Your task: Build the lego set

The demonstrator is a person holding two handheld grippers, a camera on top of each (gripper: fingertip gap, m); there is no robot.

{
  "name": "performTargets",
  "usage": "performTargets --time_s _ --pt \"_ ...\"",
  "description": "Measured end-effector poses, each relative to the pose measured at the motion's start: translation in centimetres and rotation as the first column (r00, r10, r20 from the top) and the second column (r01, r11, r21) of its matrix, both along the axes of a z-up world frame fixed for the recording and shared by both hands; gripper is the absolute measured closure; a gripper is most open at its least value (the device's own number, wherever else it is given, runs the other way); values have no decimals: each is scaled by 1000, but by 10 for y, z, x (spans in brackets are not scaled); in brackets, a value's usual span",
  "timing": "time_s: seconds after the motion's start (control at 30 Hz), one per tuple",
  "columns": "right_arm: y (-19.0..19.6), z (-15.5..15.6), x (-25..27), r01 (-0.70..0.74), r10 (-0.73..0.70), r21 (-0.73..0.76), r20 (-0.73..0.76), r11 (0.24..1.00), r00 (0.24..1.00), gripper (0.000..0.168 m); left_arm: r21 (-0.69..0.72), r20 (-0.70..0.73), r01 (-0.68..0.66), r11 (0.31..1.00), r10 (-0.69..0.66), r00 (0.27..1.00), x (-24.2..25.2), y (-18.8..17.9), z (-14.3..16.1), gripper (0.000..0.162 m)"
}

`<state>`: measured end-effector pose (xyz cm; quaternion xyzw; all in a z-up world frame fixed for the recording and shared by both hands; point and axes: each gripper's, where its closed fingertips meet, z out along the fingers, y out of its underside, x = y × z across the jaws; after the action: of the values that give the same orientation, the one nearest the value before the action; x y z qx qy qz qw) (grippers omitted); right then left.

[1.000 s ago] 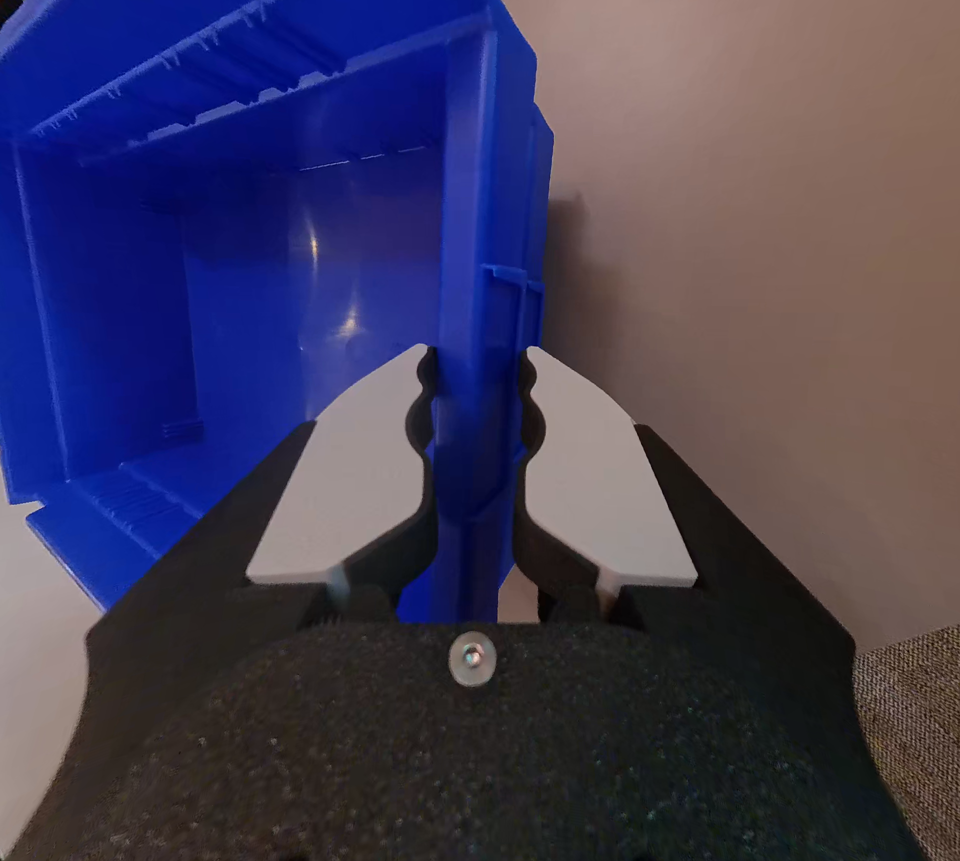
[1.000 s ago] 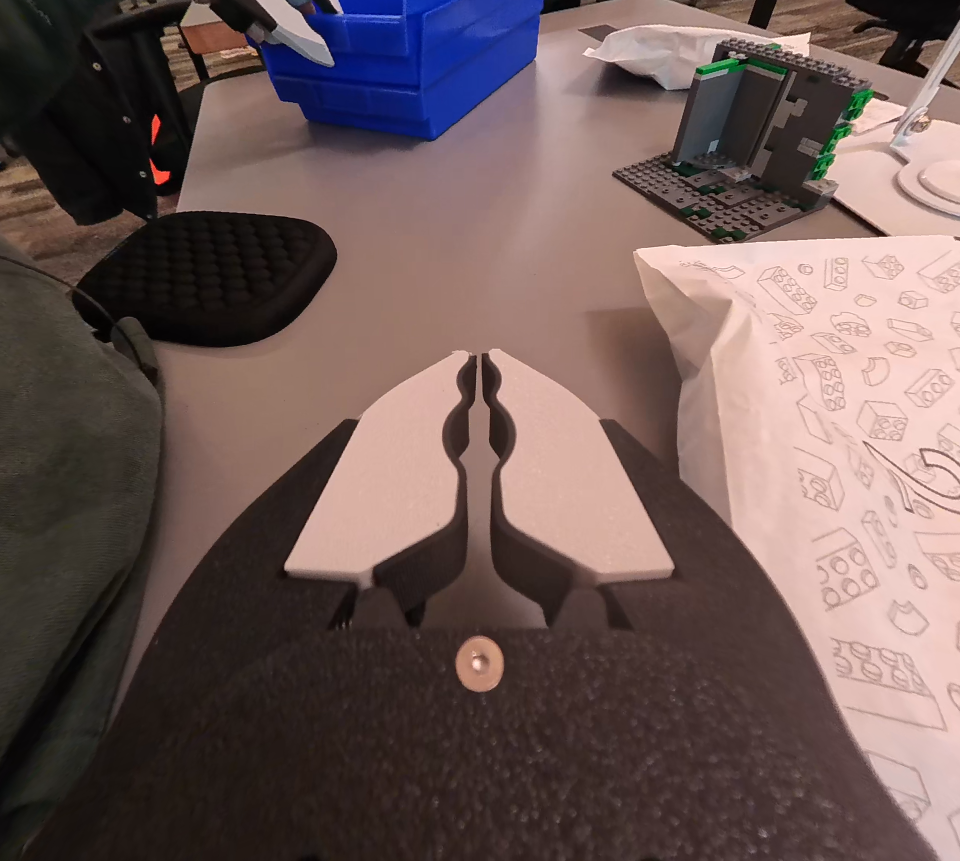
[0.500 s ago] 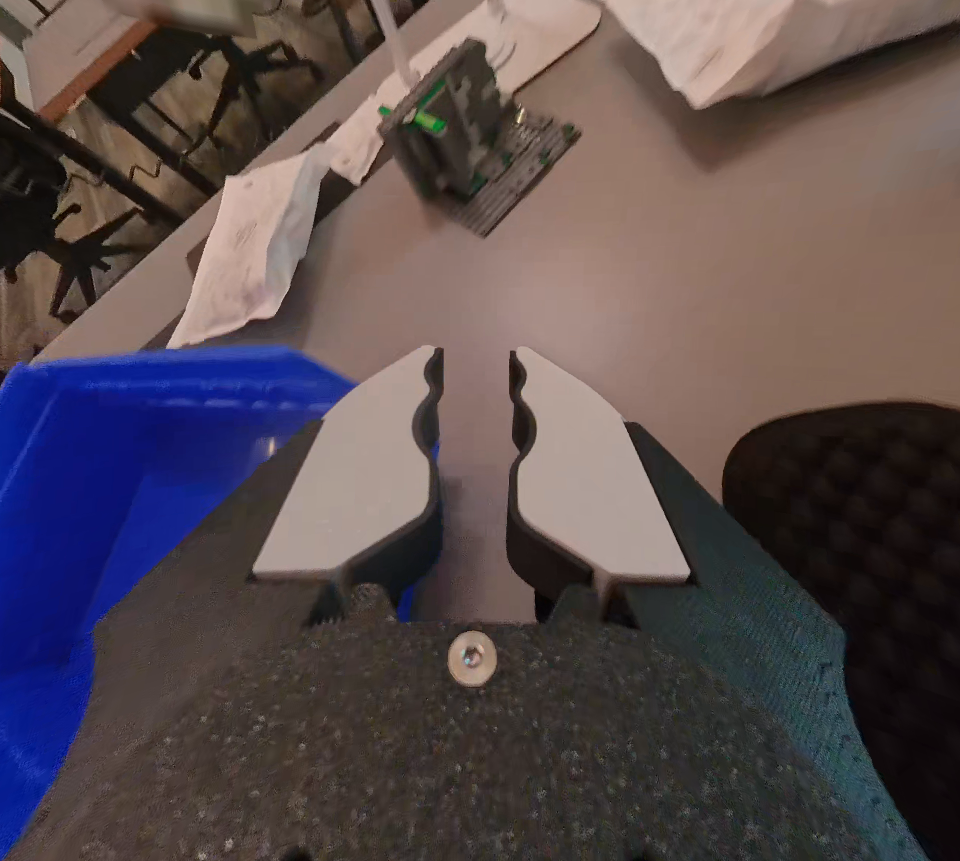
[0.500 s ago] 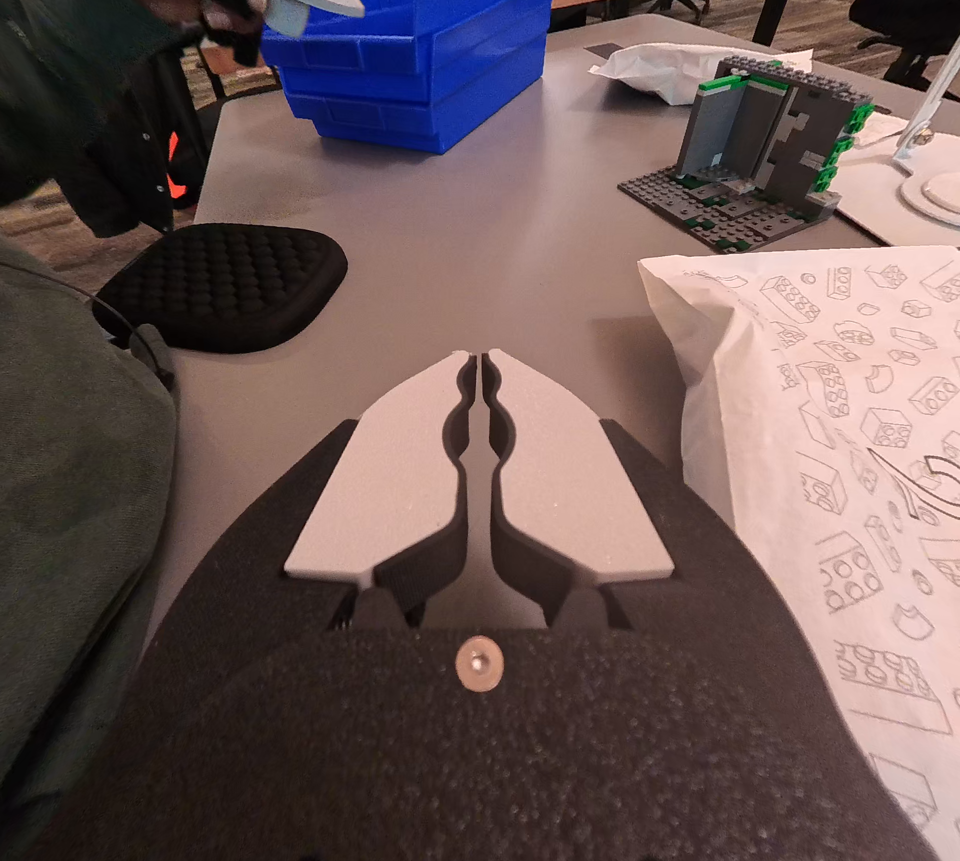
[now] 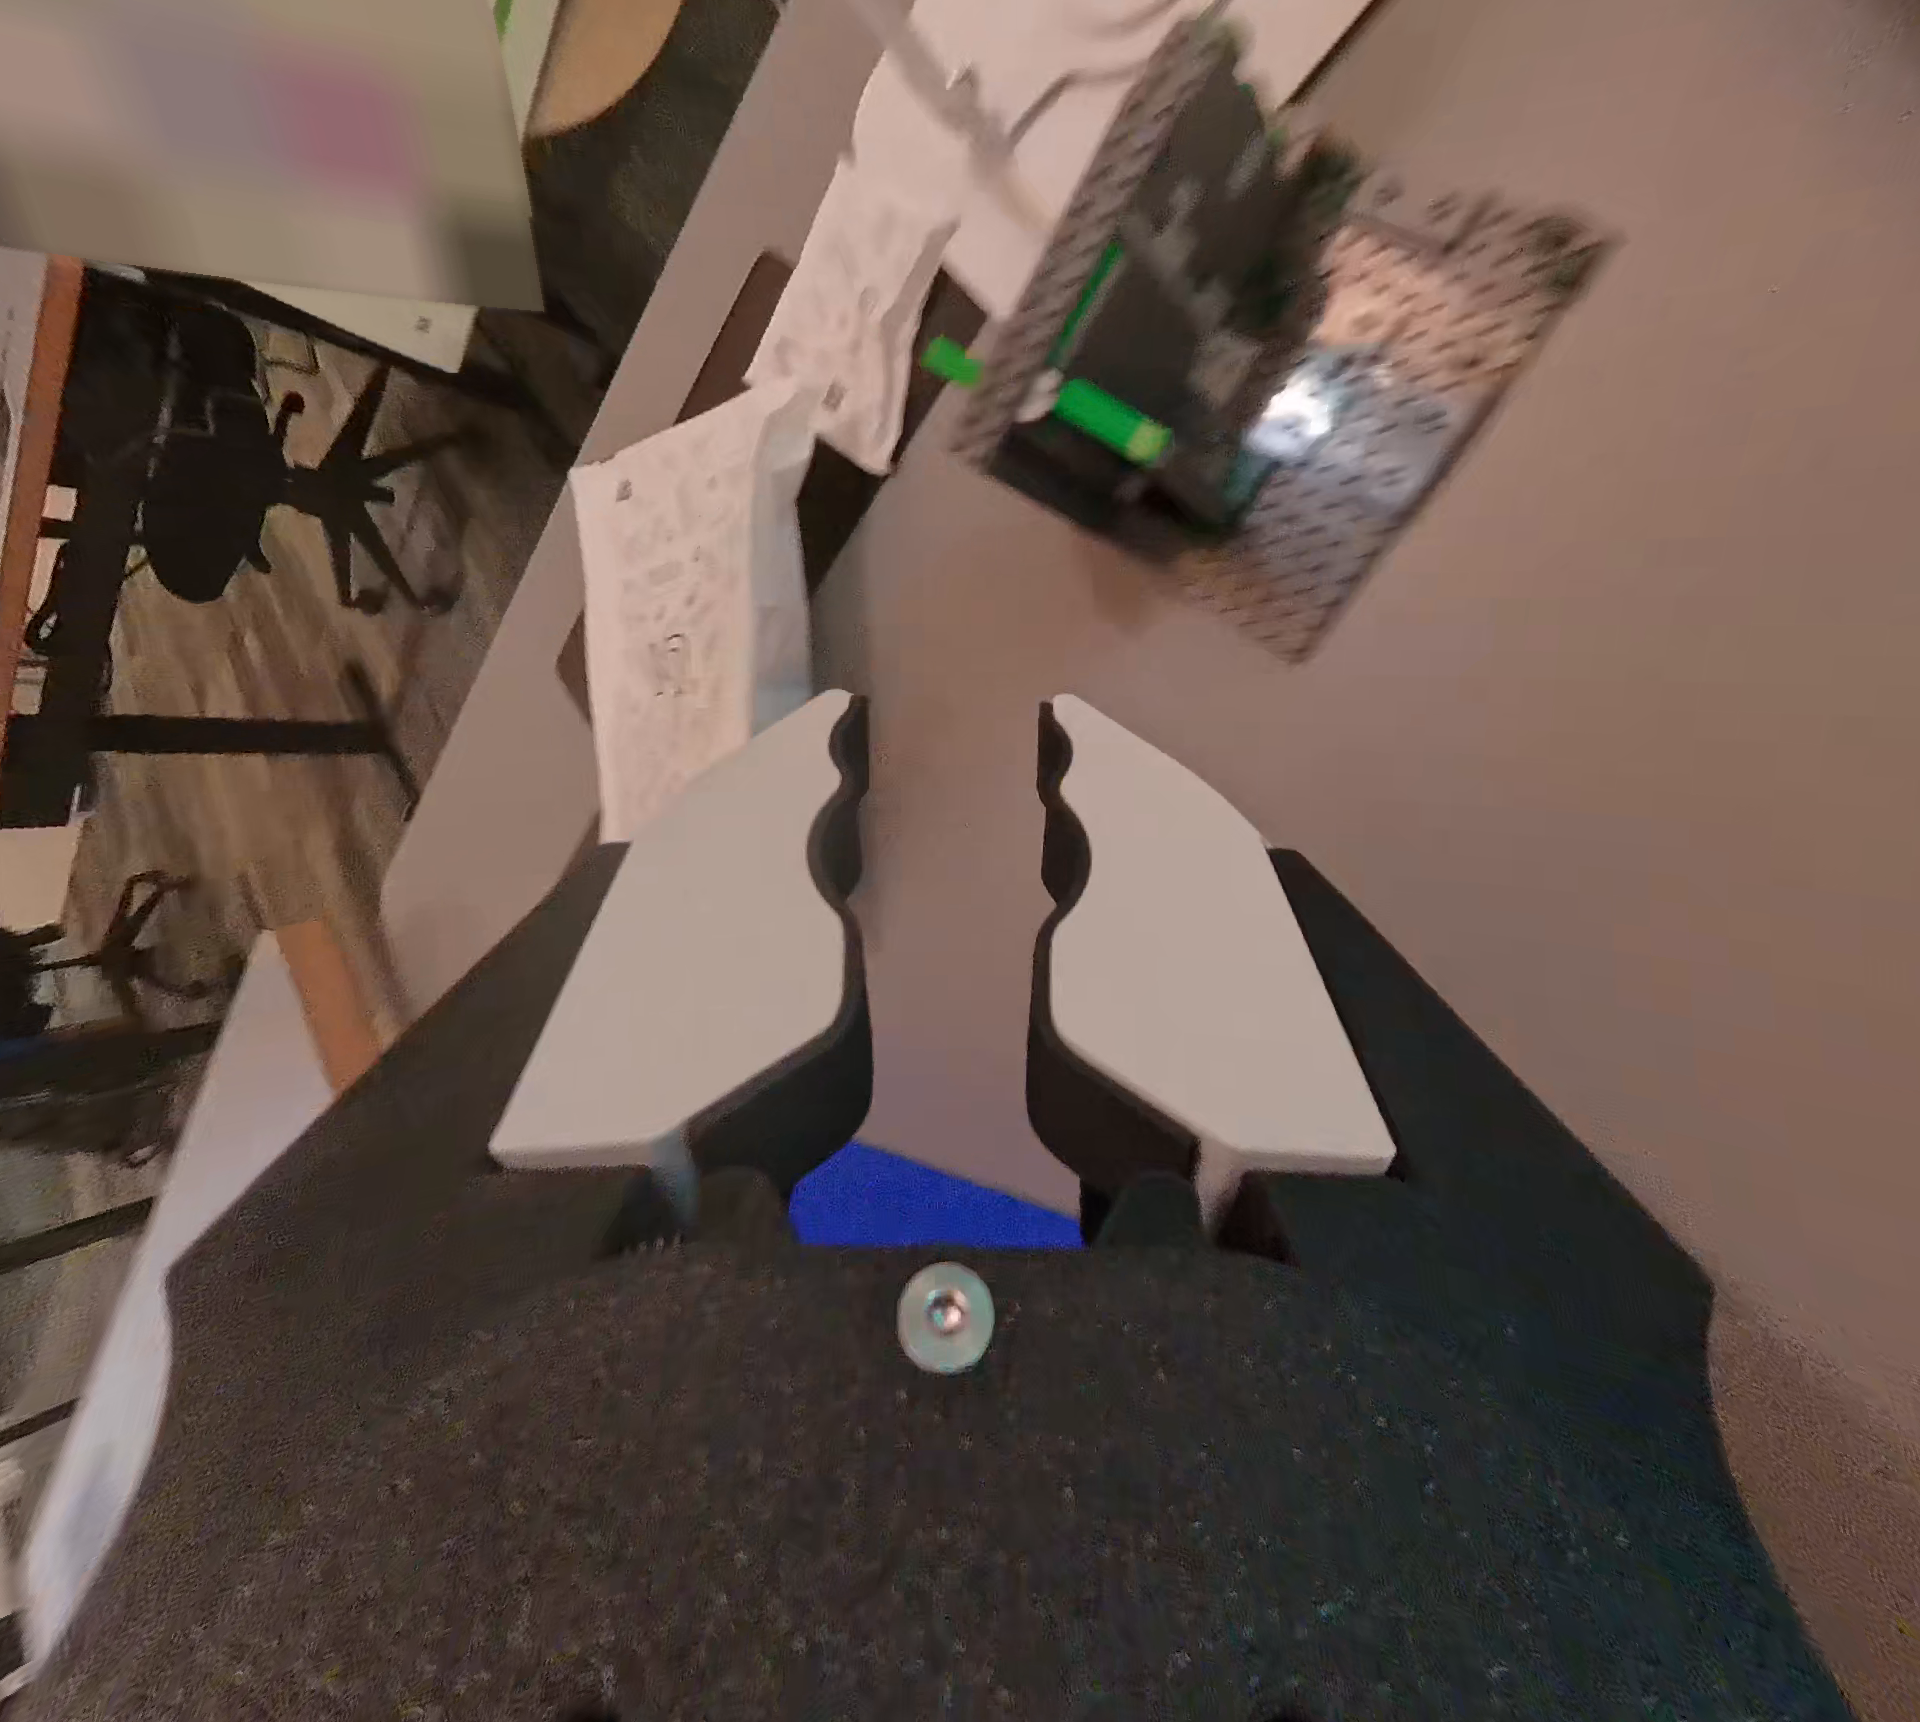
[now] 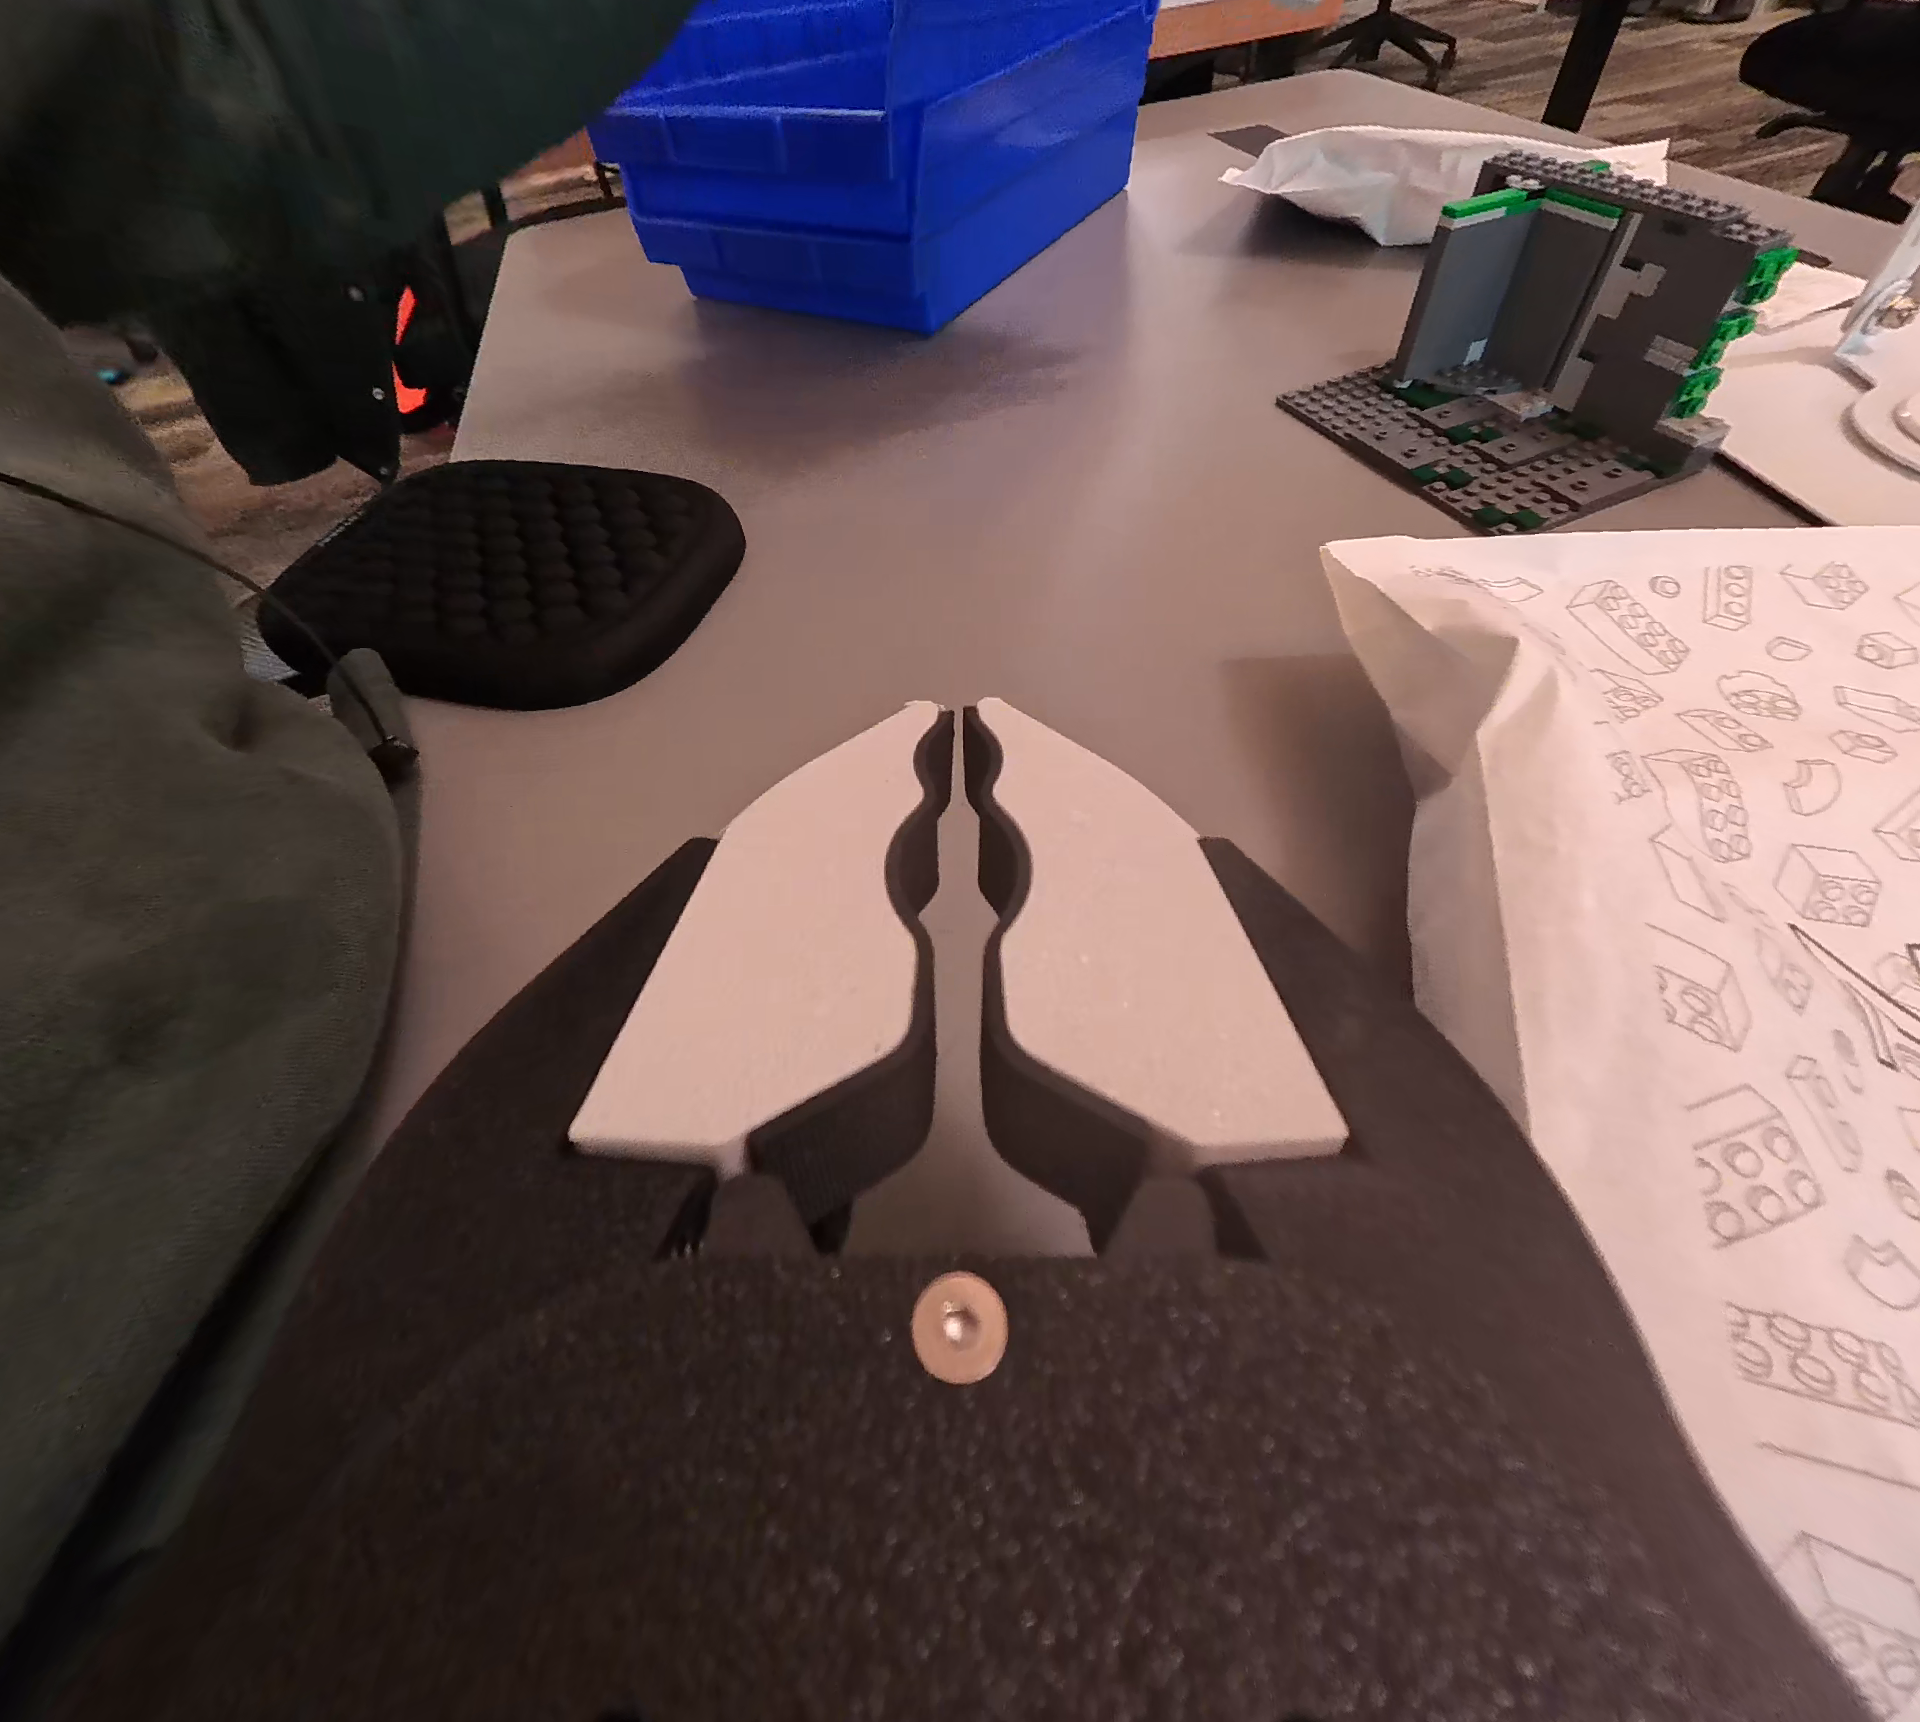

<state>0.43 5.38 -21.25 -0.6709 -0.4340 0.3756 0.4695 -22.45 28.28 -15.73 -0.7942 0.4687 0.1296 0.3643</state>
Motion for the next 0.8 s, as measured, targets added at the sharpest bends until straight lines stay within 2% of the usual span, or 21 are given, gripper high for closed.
performTargets --time_s 0.17,0.3,0.33,0.37,0.4,0.5,0.6,0.7,0.8 --pt "4 0 6 21 -21 -1 -5 1000 1000 167 -188 -170 -64 980 32 985 -47 78 -38 128" --pt "8 2 11 48 -48 -9 -20 999 999 167 -296 -250 -106 949 30 968 -79 106 -82 126" --pt "10 2 13 54 -55 -10 -21 998 998 167 -303 -281 -107 947 18 959 -88 109 -90 130" --pt "11 1 14 61 -61 -13 -23 998 998 167 -296 -321 -95 950 -5 947 -97 113 -95 143" --pt "12 1 15 66 -66 -18 -27 998 997 167 -280 -367 -70 957 -40 929 -104 117 -98 153" --pt "15 1 17 71 -73 -35 -38 997 997 167 -275 -462 -16 961 -117 879 -124 124 -99 159" --pt "16 -1 16 69 -70 -47 -38 997 997 167 -254 -531 54 966 -186 827 -146 136 -93 160" --pt "16 -5 15 65 -67 -55 -28 996 997 167 -228 -641 143 963 -259 722 -170 150 -89 160" --pt "16 -7 15 64 -65 -62 -24 996 998 167 -204 -717 155 967 -255 648 -195 164 -89 160"
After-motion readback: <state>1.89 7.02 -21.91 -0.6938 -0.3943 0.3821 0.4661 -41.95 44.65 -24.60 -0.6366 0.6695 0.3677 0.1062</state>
